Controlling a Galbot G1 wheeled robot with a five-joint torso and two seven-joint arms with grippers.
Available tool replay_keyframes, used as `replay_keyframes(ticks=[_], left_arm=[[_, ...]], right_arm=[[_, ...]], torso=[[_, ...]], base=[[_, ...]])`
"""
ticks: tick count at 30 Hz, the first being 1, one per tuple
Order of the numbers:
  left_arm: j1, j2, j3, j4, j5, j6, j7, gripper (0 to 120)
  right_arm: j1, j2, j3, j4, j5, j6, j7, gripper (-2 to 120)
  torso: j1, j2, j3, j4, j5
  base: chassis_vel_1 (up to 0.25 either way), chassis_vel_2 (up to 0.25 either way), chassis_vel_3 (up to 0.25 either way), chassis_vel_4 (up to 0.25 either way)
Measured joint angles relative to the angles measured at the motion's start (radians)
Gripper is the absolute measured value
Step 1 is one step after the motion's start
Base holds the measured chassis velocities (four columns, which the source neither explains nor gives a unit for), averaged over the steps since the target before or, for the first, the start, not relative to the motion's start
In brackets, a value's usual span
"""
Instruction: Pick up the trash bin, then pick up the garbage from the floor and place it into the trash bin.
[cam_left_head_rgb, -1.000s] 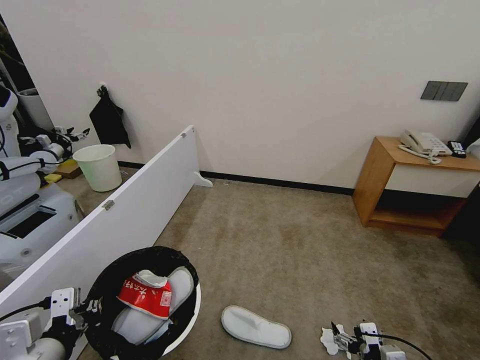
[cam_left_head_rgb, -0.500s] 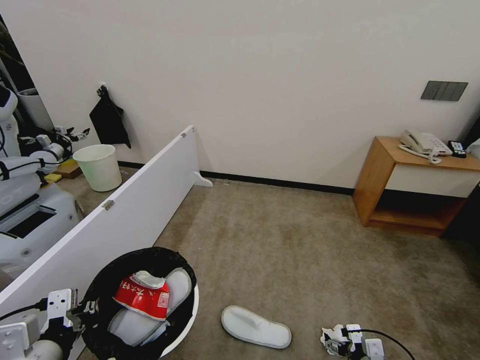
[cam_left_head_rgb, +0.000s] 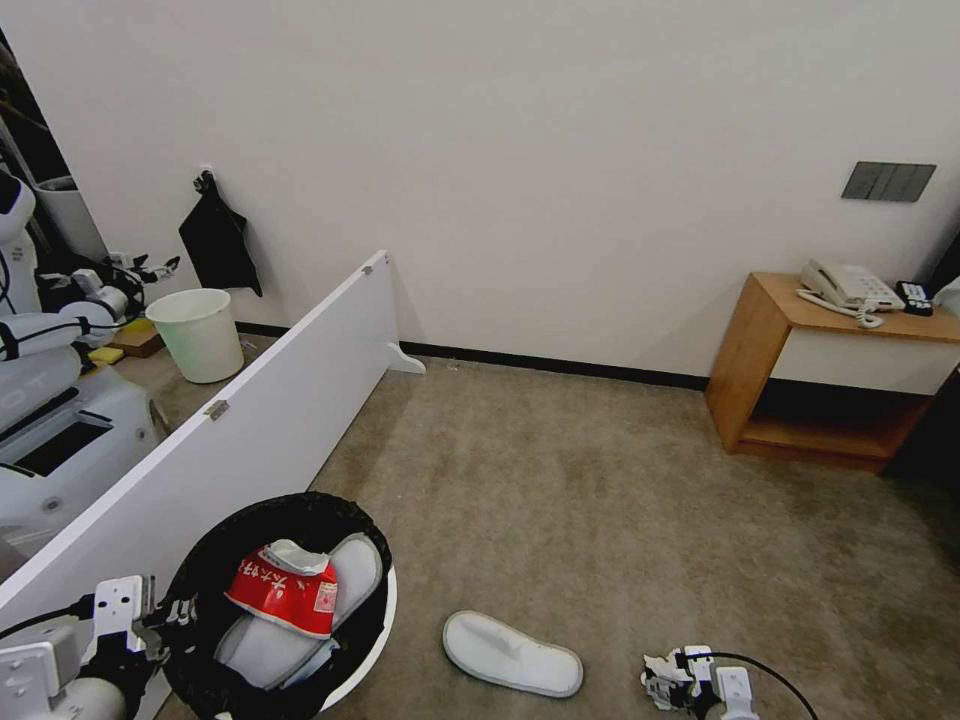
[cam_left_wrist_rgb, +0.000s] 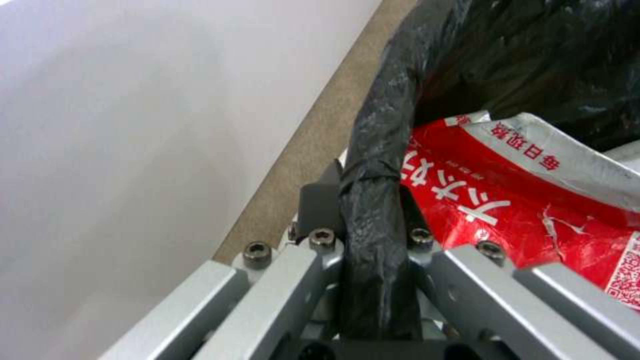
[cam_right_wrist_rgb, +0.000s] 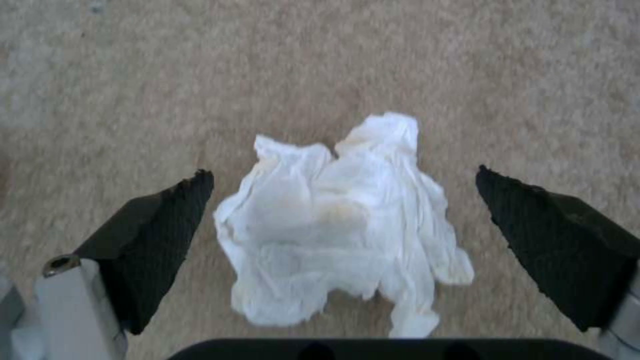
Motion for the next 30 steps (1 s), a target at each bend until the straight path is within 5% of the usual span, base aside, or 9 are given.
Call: replay_keyframes(ticks=[10, 30], left_arm=[[0.001, 0.001, 0.000, -0.003, -0.002, 0.000, -0.001, 3], [-0.002, 0.005, 0.000, -0.006, -0.007, 0.000, -0.001, 3]], right_arm=[[0.038, 0.006, 0.003, -0.041, 0.001, 0.001, -0.010, 93], [0.032, 0.001, 0.008, -0.076, 0.007, 0.000, -0.024, 19]], torso=[[0.000, 0.000, 0.000, 0.0001, 0.0000], [0.000, 0.000, 0.000, 0.0001, 0.0000]], base=[[0.000, 0.000, 0.000, 0.000], [0.000, 0.000, 0.000, 0.000]])
